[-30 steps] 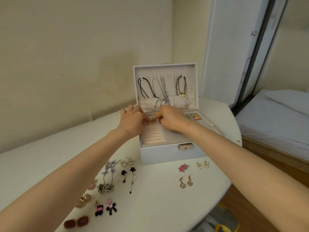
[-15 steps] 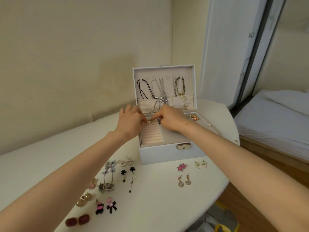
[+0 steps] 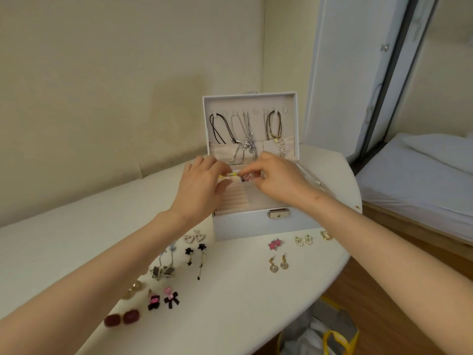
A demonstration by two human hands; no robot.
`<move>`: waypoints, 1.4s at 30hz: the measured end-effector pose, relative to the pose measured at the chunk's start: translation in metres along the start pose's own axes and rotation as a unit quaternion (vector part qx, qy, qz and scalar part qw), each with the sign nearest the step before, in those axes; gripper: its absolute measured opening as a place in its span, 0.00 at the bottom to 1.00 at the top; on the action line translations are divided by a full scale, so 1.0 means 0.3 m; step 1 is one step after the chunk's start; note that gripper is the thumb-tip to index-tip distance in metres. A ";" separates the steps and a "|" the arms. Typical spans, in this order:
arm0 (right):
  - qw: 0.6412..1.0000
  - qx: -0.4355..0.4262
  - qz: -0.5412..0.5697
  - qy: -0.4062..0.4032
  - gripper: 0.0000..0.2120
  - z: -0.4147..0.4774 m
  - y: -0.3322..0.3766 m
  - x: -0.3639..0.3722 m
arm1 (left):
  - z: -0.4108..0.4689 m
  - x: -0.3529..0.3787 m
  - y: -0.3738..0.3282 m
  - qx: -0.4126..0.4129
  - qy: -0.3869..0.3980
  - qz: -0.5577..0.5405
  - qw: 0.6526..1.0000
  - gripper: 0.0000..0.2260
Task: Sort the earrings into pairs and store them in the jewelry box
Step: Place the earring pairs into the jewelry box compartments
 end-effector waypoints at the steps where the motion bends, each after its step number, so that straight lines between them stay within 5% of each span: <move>1: 1.000 -0.004 0.003 -0.008 0.17 -0.043 0.006 -0.009 | -0.033 -0.012 -0.026 0.026 -0.017 -0.012 0.999 0.07; 6: 0.999 0.022 0.034 0.022 0.04 -0.228 -0.008 -0.009 | -0.133 0.002 -0.121 0.138 0.014 0.018 0.990 0.10; 9: 0.996 0.039 -0.014 0.079 0.05 -0.265 -0.037 0.025 | -0.150 0.042 -0.159 0.182 0.058 0.032 0.981 0.10; 13: 0.989 0.047 -0.058 0.124 0.07 -0.273 -0.060 0.064 | -0.154 0.101 -0.228 0.127 0.180 -0.047 0.974 0.22; 15: 0.986 0.052 -0.076 0.142 0.06 -0.273 -0.060 0.079 | -0.149 0.132 -0.255 0.092 0.210 -0.030 0.973 0.18; 28: 0.993 0.046 -0.040 0.104 0.02 -0.305 -0.049 0.100 | -0.173 0.135 -0.256 0.114 0.158 -0.067 0.979 0.05; 32: 0.995 0.038 0.009 0.090 0.04 -0.303 -0.059 0.091 | -0.185 0.077 -0.216 0.162 0.091 -0.101 0.978 0.03; 37: 0.991 0.004 0.120 0.066 0.05 -0.282 -0.026 0.053 | -0.077 -0.040 -0.079 -0.016 -0.011 -0.204 0.979 0.07; 42: 0.984 -0.016 0.164 0.060 0.05 -0.233 0.014 0.045 | 0.089 0.013 0.095 -0.125 0.131 -0.120 0.976 0.05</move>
Point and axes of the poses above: each hand's wrist, its own z-axis towards the middle knuckle, its own x-axis out of the palm, y = z × x, the point moved 2 cm from there along z, towards the middle knuckle, and after that the axes turned 11 degrees about y, right-handed, at the moved point
